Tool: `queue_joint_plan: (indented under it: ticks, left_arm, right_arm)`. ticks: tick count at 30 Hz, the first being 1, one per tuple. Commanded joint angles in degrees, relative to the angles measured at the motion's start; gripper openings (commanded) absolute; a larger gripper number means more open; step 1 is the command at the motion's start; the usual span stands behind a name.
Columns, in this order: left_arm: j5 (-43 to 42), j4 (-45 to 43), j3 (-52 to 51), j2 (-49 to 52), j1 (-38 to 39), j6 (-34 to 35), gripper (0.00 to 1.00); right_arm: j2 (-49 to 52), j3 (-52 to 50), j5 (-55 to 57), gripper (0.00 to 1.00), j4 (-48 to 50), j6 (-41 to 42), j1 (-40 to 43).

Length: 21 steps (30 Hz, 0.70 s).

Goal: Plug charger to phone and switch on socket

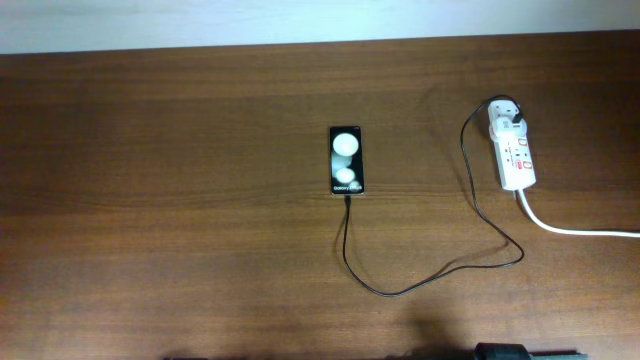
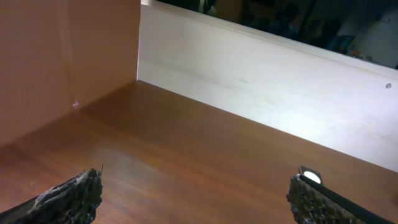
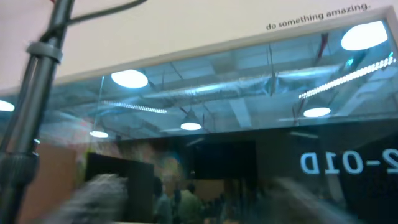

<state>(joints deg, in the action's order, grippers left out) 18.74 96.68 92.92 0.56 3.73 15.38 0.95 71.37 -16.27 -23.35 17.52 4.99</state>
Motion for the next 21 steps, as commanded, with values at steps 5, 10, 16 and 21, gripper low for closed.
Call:
queue_joint_plan:
  ticks: [5,10,16,21]
  left_arm:
    - [0.37,0.0,-0.02,-0.11,-0.26,-0.31,0.99]
    - [0.35,0.0,-0.02,-0.11,-0.26,-0.31,0.99]
    - [0.35,0.0,-0.02,-0.11,-0.26,-0.31,0.99]
    - [0.37,0.0,-0.02,-0.11,-0.26,-0.31,0.99]
  right_arm:
    - [-0.55,-17.75,0.5,0.99,6.03,0.09,0.33]
    - [-0.55,-36.2,0.46,0.99,6.05,0.11,0.33]
    - [-0.55,-45.46,0.48,0.99,6.05,0.09,0.33]
    - [-0.55,-46.75,1.27,0.99,4.24,-0.61,0.33]
